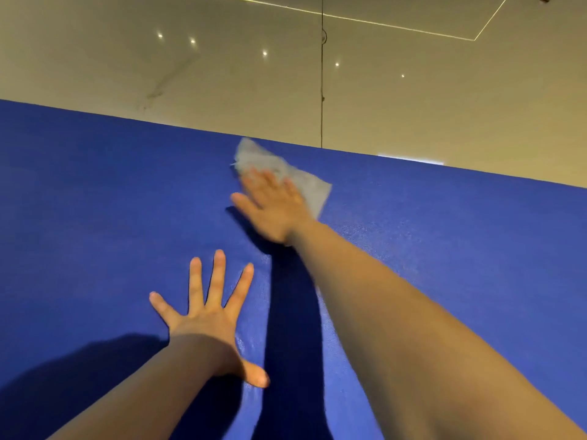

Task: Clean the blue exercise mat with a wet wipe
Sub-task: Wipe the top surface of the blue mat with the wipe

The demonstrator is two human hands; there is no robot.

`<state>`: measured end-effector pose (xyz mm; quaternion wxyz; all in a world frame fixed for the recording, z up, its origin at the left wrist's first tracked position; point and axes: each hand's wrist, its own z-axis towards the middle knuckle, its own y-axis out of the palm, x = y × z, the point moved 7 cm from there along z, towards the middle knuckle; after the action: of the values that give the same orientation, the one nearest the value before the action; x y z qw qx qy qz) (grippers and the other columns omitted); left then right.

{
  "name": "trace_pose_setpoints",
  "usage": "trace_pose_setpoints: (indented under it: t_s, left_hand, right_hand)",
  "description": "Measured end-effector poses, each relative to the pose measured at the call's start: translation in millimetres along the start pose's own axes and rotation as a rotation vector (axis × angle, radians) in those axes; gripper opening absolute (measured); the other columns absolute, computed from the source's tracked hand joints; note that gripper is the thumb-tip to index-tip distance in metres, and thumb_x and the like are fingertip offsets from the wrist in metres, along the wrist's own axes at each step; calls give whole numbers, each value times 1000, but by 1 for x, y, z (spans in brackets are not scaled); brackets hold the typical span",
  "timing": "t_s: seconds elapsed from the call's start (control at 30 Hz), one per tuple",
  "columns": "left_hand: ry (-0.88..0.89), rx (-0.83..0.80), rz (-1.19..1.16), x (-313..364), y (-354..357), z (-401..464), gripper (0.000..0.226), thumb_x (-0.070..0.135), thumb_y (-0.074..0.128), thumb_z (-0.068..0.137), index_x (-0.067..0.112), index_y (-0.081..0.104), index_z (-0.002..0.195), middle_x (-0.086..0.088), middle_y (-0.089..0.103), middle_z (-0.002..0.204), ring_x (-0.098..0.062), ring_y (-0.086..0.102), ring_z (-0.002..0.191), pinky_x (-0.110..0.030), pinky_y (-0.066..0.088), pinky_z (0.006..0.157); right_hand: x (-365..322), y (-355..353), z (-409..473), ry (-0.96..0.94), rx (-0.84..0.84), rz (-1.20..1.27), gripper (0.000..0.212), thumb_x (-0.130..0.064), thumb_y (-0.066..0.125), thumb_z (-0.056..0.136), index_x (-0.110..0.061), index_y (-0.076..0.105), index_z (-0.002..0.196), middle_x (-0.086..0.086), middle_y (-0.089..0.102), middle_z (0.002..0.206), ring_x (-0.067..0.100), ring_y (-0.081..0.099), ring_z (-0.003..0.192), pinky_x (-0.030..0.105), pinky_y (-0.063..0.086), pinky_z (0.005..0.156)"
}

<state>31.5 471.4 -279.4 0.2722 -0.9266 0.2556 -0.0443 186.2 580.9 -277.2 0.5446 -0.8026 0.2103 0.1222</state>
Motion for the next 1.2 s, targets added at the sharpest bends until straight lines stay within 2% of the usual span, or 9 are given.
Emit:
trace_pose_setpoints:
  t_s: [0.17, 0.27, 0.33, 0.47, 0.6, 0.83, 0.93, 1.03, 1.2]
  left_hand:
    - [51, 18, -7, 0, 0, 1, 151, 90, 65, 41, 40, -55, 118, -3, -71, 117, -36, -56, 120, -82, -3, 96]
    - [64, 40, -12, -1, 1, 3, 152, 90, 65, 40, 40, -54, 121, -3, -70, 119, -36, -56, 120, -82, -4, 96]
    - [56, 52, -1, -1, 0, 3, 152, 91, 63, 39, 40, -54, 121, -3, -69, 120, -37, -55, 121, -82, -3, 96]
    - [47, 61, 4, -2, 2, 4, 153, 94, 61, 36, 39, -52, 123, -2, -69, 121, -38, -54, 122, -82, 0, 97]
    - [15, 53, 29, -4, 1, 6, 152, 95, 60, 35, 37, -46, 125, -3, -70, 118, -38, -55, 122, -81, 1, 98]
    - [46, 161, -34, -2, -3, 4, 150, 93, 63, 35, 46, -54, 117, 3, -66, 126, -34, -51, 128, -80, 1, 100]
    - [92, 304, -144, -5, 2, -4, 146, 91, 64, 38, 50, -40, 132, 5, -51, 145, -28, -41, 138, -75, -5, 105]
    - [131, 515, -264, -7, 18, -19, 129, 86, 61, 56, 39, -11, 152, 4, -24, 160, -21, -22, 147, -60, -6, 115]
    - [270, 736, -493, -1, 68, -63, 61, 37, 54, 97, 20, 32, 151, -4, 15, 162, -23, 8, 150, -41, 4, 121]
  right_hand:
    - [152, -36, -57, 420, 109, -59, 60, -50, 15, 103, -30, -4, 156, -7, -12, 164, 17, -13, 150, 43, -10, 119]
    - [170, -32, -98, 645, 239, 68, 65, -55, 16, 102, -25, -5, 156, -3, -15, 163, 18, -15, 149, 47, -12, 119]
    - [132, -13, -100, 630, 251, 129, 72, -60, 17, 99, -22, -5, 156, -2, -18, 163, 19, -18, 149, 46, -17, 117]
    - [27, 37, -96, 324, 102, 130, 71, -60, 17, 100, -24, -8, 156, -7, -23, 161, 16, -25, 146, 46, -25, 113]
    - [-1, 57, -108, 173, 22, 92, 68, -60, 16, 100, -27, -5, 156, -11, -20, 161, 10, -25, 146, 39, -30, 108]
    - [58, 59, -182, 376, 114, 73, 68, -58, 19, 100, -31, -13, 154, -13, -18, 161, 10, -18, 148, 41, -19, 115]
    - [117, 55, -242, 607, 148, 64, 69, -56, 19, 100, -26, -9, 155, -8, -17, 162, 15, -15, 149, 44, -11, 119]
    - [124, 69, -282, 753, 176, 42, 74, -60, 17, 98, -19, -6, 156, 0, -17, 163, 19, -16, 149, 45, -9, 120]
    - [14, 113, -249, 397, 199, 3, 91, -72, -16, 77, -21, -16, 152, -6, -31, 155, 19, -26, 146, 41, -23, 114]
